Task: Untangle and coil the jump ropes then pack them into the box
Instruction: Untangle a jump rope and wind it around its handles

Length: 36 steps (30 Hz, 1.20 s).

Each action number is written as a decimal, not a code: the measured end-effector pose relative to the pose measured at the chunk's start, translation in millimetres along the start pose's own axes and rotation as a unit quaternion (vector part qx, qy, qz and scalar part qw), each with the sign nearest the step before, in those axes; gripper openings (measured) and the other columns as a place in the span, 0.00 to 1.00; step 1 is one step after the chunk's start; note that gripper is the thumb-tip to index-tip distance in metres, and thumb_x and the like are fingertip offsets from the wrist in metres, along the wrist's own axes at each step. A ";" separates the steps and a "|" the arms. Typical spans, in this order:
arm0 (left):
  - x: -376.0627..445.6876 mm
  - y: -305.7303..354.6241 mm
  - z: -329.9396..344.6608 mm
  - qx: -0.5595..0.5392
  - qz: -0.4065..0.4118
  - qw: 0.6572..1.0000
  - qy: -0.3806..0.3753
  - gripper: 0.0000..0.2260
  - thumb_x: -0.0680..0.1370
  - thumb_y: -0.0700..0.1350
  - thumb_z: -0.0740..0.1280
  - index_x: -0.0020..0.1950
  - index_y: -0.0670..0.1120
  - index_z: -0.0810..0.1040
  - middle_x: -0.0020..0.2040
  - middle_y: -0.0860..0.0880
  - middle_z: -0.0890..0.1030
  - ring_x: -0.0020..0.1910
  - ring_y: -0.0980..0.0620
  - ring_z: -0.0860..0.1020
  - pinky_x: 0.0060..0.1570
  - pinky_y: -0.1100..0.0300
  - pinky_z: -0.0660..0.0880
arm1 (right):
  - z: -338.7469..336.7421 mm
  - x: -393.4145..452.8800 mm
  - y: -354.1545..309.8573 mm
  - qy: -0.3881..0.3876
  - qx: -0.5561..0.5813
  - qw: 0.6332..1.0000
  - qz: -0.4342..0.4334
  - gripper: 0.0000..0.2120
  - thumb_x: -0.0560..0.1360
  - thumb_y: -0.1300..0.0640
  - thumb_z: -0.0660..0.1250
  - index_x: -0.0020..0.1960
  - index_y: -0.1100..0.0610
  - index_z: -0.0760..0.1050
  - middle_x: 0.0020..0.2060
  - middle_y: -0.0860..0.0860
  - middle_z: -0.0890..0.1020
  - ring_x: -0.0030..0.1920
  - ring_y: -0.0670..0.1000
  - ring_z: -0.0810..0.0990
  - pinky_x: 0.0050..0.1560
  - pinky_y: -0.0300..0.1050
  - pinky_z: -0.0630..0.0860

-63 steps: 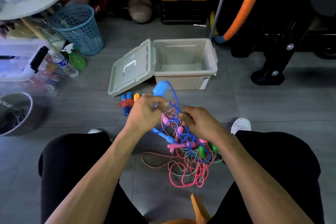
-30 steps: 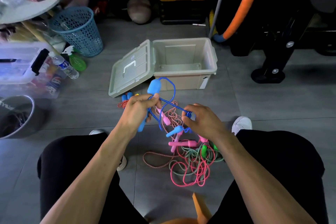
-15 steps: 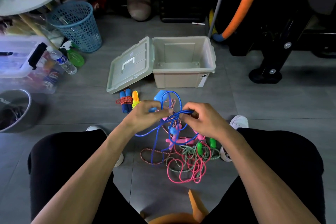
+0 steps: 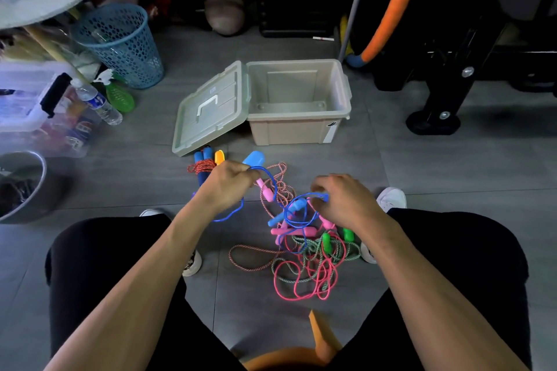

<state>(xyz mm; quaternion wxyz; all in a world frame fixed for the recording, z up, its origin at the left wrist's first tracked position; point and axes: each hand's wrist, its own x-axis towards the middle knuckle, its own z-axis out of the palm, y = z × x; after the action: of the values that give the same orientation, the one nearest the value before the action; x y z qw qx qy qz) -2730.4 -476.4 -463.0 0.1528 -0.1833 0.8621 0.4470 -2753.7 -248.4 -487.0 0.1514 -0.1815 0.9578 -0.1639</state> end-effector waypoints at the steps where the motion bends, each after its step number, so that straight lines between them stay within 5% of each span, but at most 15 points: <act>1: -5.7 2.4 0.8 0.018 0.037 0.999 -0.002 0.18 0.78 0.47 0.65 0.30 0.41 0.71 0.31 0.44 0.66 0.31 0.50 0.63 0.33 0.59 0.63 | 1.1 1.3 -3.8 0.003 0.062 0.998 0.001 0.11 0.74 0.52 0.69 0.55 0.52 0.79 0.53 0.50 0.83 0.52 0.55 0.80 0.51 0.47 0.76; 6: -21.7 8.8 -4.3 0.035 0.153 0.988 0.002 0.20 0.79 0.45 0.65 0.35 0.31 0.69 0.32 0.43 0.66 0.31 0.53 0.63 0.33 0.61 0.61 | 10.7 7.3 -29.4 -0.036 0.301 0.952 -0.039 0.20 0.77 0.52 0.67 0.68 0.47 0.73 0.60 0.43 0.79 0.55 0.45 0.79 0.57 0.41 0.75; 9: -25.6 10.0 -8.0 0.022 0.170 0.985 0.001 0.18 0.79 0.42 0.66 0.36 0.30 0.71 0.33 0.43 0.68 0.32 0.54 0.64 0.34 0.64 0.63 | 19.6 8.9 -35.0 -0.067 0.337 0.939 -0.030 0.12 0.79 0.48 0.64 0.62 0.44 0.76 0.56 0.44 0.81 0.55 0.47 0.80 0.59 0.44 0.75; 10: -24.6 8.7 -8.9 0.019 0.160 0.987 0.006 0.18 0.79 0.43 0.66 0.36 0.30 0.71 0.34 0.43 0.68 0.32 0.55 0.64 0.34 0.64 0.63 | 19.6 9.9 -35.7 -0.067 0.329 0.941 -0.032 0.08 0.79 0.47 0.63 0.54 0.47 0.78 0.51 0.46 0.83 0.51 0.48 0.81 0.56 0.48 0.76; 12: -19.4 2.6 -10.0 0.011 0.116 0.993 0.023 0.19 0.79 0.44 0.65 0.37 0.30 0.71 0.34 0.43 0.66 0.33 0.53 0.63 0.35 0.60 0.62 | 15.2 11.4 -35.9 -0.061 0.314 0.947 -0.026 0.15 0.76 0.43 0.61 0.43 0.55 0.76 0.41 0.56 0.82 0.40 0.52 0.79 0.48 0.54 0.77; 14: -12.4 -5.7 -10.5 0.027 0.059 0.997 0.041 0.19 0.79 0.47 0.65 0.36 0.33 0.71 0.34 0.43 0.66 0.34 0.50 0.63 0.36 0.58 0.62 | 7.3 12.2 -35.2 -0.047 0.335 0.941 -0.026 0.16 0.74 0.44 0.61 0.38 0.56 0.75 0.36 0.58 0.81 0.35 0.55 0.75 0.42 0.52 0.75; 17: -1.6 -12.8 -12.9 0.067 -0.020 0.994 0.079 0.14 0.77 0.47 0.63 0.34 0.42 0.75 0.34 0.46 0.72 0.35 0.46 0.68 0.39 0.57 0.66 | -2.0 11.1 -24.0 -0.039 0.329 0.943 -0.025 0.12 0.76 0.49 0.65 0.37 0.54 0.77 0.31 0.54 0.80 0.31 0.45 0.72 0.37 0.44 0.70; 21: 10.2 -24.2 -19.1 0.151 -0.063 0.985 0.061 0.10 0.76 0.46 0.62 0.41 0.41 0.76 0.41 0.45 0.77 0.43 0.44 0.73 0.46 0.54 0.72 | -5.3 9.1 -6.1 0.001 0.211 0.977 -0.014 0.09 0.75 0.52 0.67 0.37 0.52 0.77 0.28 0.46 0.79 0.30 0.45 0.75 0.35 0.43 0.71; 25: 2.0 -24.5 -15.5 0.208 0.021 0.978 0.005 0.09 0.70 0.52 0.72 0.49 0.53 0.80 0.47 0.50 0.77 0.51 0.50 0.75 0.53 0.56 0.73 | -6.5 8.3 -11.2 0.028 0.219 0.973 -0.063 0.08 0.78 0.54 0.66 0.40 0.51 0.78 0.27 0.48 0.76 0.29 0.48 0.71 0.34 0.47 0.70; 29: -6.8 -13.8 -5.3 0.202 0.120 0.970 0.062 0.18 0.71 0.50 0.74 0.60 0.55 0.80 0.51 0.49 0.73 0.52 0.49 0.74 0.52 0.58 0.72 | -4.6 9.8 -21.2 0.004 0.185 0.978 -0.092 0.14 0.78 0.53 0.64 0.34 0.49 0.72 0.23 0.45 0.71 0.27 0.48 0.65 0.31 0.47 0.65; 33: -9.0 -11.6 9.9 0.151 0.216 0.965 0.001 0.09 0.75 0.50 0.71 0.54 0.53 0.83 0.43 0.51 0.77 0.43 0.52 0.75 0.44 0.61 0.69 | -3.1 12.1 -32.9 -0.016 0.190 0.975 -0.110 0.19 0.79 0.51 0.64 0.30 0.48 0.67 0.23 0.44 0.71 0.26 0.48 0.65 0.28 0.43 0.60; 36: -5.7 -9.2 16.2 0.149 0.201 0.967 0.035 0.05 0.77 0.47 0.69 0.46 0.49 0.84 0.40 0.50 0.76 0.41 0.49 0.75 0.42 0.58 0.71 | -3.5 9.8 -27.1 -0.009 0.155 0.984 -0.081 0.18 0.79 0.48 0.64 0.32 0.52 0.69 0.24 0.48 0.71 0.27 0.49 0.68 0.31 0.49 0.66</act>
<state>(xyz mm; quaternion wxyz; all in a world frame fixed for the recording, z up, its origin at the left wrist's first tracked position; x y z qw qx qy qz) -2719.5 -466.9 -476.1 0.0552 0.0034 0.9430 0.3282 -2755.5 -275.2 -476.1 0.1722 -0.2342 0.9014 -0.3209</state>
